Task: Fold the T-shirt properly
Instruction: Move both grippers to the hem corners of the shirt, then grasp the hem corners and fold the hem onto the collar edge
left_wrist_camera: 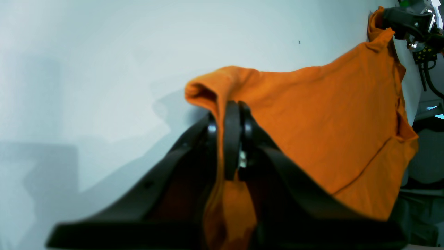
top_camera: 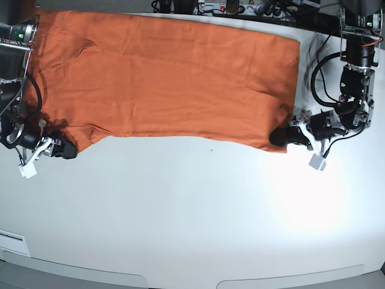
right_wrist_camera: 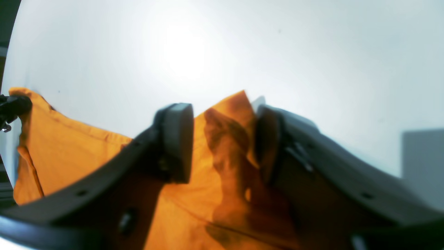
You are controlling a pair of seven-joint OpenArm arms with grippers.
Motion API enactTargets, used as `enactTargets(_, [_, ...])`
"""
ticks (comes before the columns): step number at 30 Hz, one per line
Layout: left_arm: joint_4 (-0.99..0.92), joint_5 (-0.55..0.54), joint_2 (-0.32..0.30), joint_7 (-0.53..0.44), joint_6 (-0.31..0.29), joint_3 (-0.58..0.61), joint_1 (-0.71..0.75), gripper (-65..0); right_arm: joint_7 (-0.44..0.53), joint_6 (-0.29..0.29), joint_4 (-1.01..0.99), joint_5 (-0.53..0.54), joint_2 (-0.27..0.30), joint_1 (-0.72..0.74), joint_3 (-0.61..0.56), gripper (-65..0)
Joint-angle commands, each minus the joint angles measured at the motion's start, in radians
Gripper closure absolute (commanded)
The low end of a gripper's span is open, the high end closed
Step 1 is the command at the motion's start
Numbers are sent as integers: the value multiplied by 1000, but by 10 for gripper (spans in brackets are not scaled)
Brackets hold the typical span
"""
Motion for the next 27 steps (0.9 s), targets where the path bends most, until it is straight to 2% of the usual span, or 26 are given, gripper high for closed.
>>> enactTargets(1, [1, 39, -15, 26, 18, -2, -6, 0, -45, -9, 4, -42, 8, 2, -3, -221])
enactTargets(4, [1, 39, -15, 24, -6, -2, -12, 0, 9, -9, 4, -61, 12, 7, -3, -23])
enactTargets(5, [1, 39, -15, 23, -11, -2, -15, 0, 42, -9, 4, -74, 13, 9, -3, 0])
enactTargets(10, [1, 77, -15, -34, -11, -2, -59, 0, 214, -9, 5, -188, 11, 43, -3, 0])
enactTargets(15, [1, 189, -14, -129, -10, -2, -128, 0, 232, -9, 5, -256, -14, 118, -3, 0])
enactTargets(21, [0, 308, 5, -230, -10, 0, -220, 0, 322, -9, 5, -363, -42, 212, -14, 0])
enactTargets(27, [-4, 409, 66, -299, -10, 1, -285, 0, 425, -9, 5, -480, -51, 298, -156, 0])
